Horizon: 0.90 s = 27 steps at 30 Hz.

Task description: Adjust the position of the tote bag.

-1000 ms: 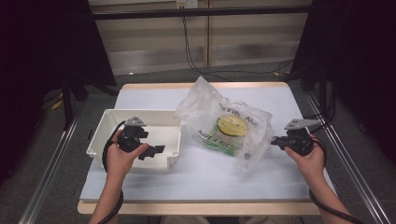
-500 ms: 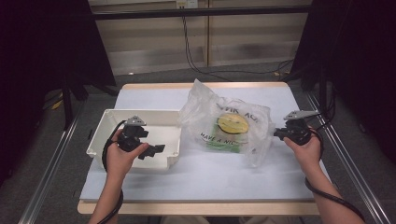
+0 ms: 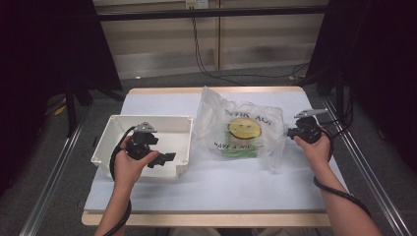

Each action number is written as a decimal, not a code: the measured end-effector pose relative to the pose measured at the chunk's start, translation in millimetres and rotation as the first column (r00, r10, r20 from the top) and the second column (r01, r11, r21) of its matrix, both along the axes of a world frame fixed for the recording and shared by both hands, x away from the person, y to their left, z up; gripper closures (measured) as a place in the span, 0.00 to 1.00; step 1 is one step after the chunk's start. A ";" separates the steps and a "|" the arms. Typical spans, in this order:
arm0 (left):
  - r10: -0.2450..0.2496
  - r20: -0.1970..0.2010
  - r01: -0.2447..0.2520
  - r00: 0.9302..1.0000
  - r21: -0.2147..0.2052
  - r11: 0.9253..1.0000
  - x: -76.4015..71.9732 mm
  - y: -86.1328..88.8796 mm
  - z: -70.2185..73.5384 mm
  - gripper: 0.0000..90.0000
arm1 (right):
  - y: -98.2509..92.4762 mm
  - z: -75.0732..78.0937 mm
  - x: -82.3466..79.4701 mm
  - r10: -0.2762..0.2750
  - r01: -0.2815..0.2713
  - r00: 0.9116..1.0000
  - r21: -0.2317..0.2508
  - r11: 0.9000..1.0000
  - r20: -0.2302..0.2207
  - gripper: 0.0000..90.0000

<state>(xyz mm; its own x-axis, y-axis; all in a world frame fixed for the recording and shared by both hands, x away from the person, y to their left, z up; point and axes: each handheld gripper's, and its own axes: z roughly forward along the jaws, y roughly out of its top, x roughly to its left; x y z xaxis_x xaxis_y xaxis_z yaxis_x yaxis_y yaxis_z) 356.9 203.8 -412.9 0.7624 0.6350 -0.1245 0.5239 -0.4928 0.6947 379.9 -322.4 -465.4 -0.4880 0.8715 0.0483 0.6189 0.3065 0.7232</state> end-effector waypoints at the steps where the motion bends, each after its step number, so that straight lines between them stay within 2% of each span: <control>1: 0.003 0.004 -0.003 1.000 0.003 1.000 -0.3 -0.4 0.3 0.06 | 0.6 -0.3 0.2 -0.002 0.002 1.000 -0.005 1.000 -0.005 0.96; 3: -0.002 0.003 0.002 1.000 0.001 1.000 -0.1 -0.7 0.9 0.06 | -0.1 0.5 -3.4 0.012 -0.012 1.000 -0.020 1.000 -0.004 0.85; 5: 0.000 0.006 0.000 1.000 0.003 1.000 -0.7 -1.9 1.6 0.06 | -1.3 1.5 -6.3 0.003 -0.003 1.000 -0.027 1.000 -0.008 0.81; 7: -0.006 0.009 0.006 1.000 0.002 1.000 -0.9 -3.1 2.7 0.06 | -5.1 2.9 -12.0 -0.011 0.011 1.000 -0.003 1.000 -0.003 0.71; 10: -0.015 0.009 0.015 1.000 0.000 1.000 -2.0 -5.4 4.7 0.06 | -9.6 6.6 -23.1 -0.028 0.028 1.000 -0.026 0.999 -0.008 0.56; 12: -0.010 0.012 0.010 1.000 -0.005 1.000 -3.0 -7.2 6.2 0.06 | -14.2 9.9 -34.8 -0.018 0.018 1.000 -0.001 1.000 0.006 0.54; 13: -0.013 0.012 0.013 1.000 -0.004 1.000 -3.2 -8.0 7.1 0.06 | -14.2 9.9 -34.8 -0.018 0.018 1.000 -0.001 1.000 0.006 0.54; 14: -0.012 0.013 0.012 1.000 -0.004 1.000 -4.0 -9.2 7.8 0.06 | -14.2 12.8 -43.3 -0.036 0.036 0.999 -0.002 0.999 -0.004 0.47; 15: -0.024 0.012 0.024 1.000 -0.011 1.000 -3.6 -9.9 8.3 0.06 | -14.2 12.8 -43.3 -0.036 0.036 0.999 -0.002 0.999 -0.004 0.47; 16: -0.021 0.011 0.022 1.000 -0.005 1.000 -4.4 -11.3 9.0 0.06 | -13.6 15.0 -52.6 -0.038 0.038 0.999 -0.005 0.999 0.001 0.41; 17: -0.030 0.009 0.030 1.000 -0.001 1.000 -4.6 -12.1 9.8 0.06 | -13.6 15.0 -52.6 -0.038 0.038 0.999 -0.005 0.999 0.001 0.41; 18: -0.024 0.004 0.024 1.000 -0.016 1.000 -5.3 -14.0 9.5 0.06 | -13.2 15.5 -56.7 -0.039 0.039 0.999 0.007 0.999 0.001 0.37; 21: -0.035 -0.005 0.035 0.999 -0.026 0.999 -6.4 -17.6 9.9 0.05 | -9.7 17.3 -70.0 -0.037 0.037 0.999 0.026 0.999 -0.013 0.31; 25: -0.044 -0.011 0.044 0.999 -0.023 0.999 -8.1 -21.9 11.8 0.05 | -4.7 18.7 -85.2 -0.029 0.030 1.000 0.045 0.999 -0.011 0.25; 27: -0.043 -0.022 0.042 0.999 -0.038 0.998 -9.4 -24.5 12.9 0.05 | -2.8 19.7 -91.6 -0.028 0.028 1.000 0.051 0.998 -0.008 0.24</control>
<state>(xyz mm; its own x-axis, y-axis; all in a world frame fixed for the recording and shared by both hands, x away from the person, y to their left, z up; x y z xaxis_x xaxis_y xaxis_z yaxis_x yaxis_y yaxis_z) 347.5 179.3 -400.0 0.7855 0.5966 -0.1648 0.5186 -0.4891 0.7013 288.3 -325.3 -445.7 -0.4631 0.8810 0.0967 0.6317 0.2516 0.7333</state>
